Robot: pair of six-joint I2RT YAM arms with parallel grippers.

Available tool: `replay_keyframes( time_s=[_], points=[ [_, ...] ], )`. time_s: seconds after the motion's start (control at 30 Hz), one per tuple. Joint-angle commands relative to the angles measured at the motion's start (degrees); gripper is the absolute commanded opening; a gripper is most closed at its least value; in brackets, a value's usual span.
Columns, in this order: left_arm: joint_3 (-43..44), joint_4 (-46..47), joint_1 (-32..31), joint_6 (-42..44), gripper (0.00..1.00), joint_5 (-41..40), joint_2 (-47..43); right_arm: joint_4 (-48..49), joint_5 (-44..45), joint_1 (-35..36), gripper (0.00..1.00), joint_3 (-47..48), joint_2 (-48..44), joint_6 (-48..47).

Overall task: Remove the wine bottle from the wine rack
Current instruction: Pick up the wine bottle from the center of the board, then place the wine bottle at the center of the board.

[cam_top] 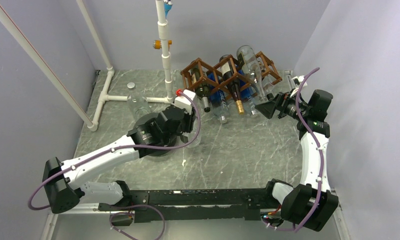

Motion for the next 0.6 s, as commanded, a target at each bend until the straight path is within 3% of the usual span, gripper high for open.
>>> replay_keyframes(
  time_s=[0.0, 0.57],
  points=[
    [2.6, 9.2, 3.7, 3.9, 0.00, 1.6, -5.1, 1.4, 0.1, -0.2, 0.99, 0.4, -0.7, -0.7],
    [6.0, 18.4, 15.8, 8.3, 0.00, 7.4, -0.9, 1.6, -0.1, -0.2, 0.99, 0.2, -1.0, -0.7]
  ],
)
